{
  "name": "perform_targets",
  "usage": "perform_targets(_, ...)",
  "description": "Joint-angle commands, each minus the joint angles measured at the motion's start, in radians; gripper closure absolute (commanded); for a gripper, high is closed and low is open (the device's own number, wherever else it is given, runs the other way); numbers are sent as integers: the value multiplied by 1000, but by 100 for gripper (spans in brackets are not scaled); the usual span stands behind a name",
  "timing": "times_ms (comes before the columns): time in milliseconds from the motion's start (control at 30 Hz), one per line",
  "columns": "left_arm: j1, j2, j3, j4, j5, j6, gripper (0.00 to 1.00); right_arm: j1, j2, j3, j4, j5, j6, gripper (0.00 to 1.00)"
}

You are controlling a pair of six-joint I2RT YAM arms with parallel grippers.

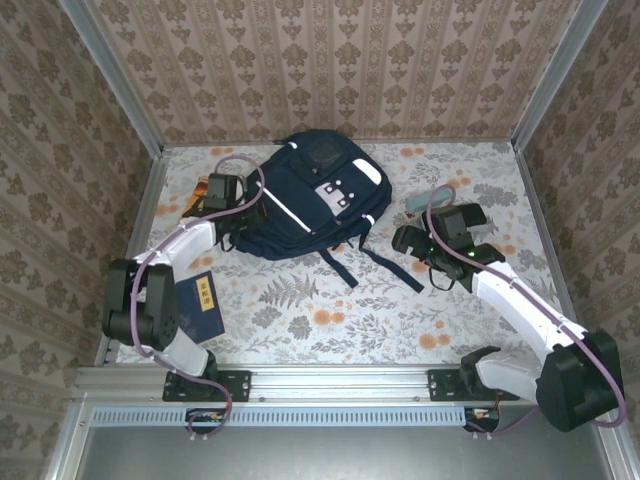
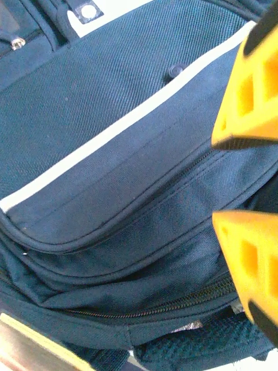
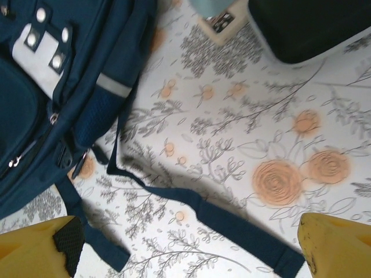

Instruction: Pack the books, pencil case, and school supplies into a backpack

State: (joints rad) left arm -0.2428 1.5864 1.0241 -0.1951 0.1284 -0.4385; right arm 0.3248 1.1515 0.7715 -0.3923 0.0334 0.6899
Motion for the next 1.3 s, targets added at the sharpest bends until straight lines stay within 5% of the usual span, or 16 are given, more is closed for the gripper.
perform_targets(0,-12,43,38,-60,8,-23,75,41,37,40,12,-15,40,4)
perform_targets(400,-119,128,-15,-157,60,-72,100,154,198,117,-2,33,95,6)
perform_targets(767,-449,-39,-180,-164,107,-269,99,154,232,165,-87,108,133,12)
perform_targets(900,-552,-86,-115,-224,147,-268,86,154,232,170,-107,120,146,16)
perform_targets(1267,-618,-120,202,-500,-52,41,46,120,155,120,-112,110,176,9)
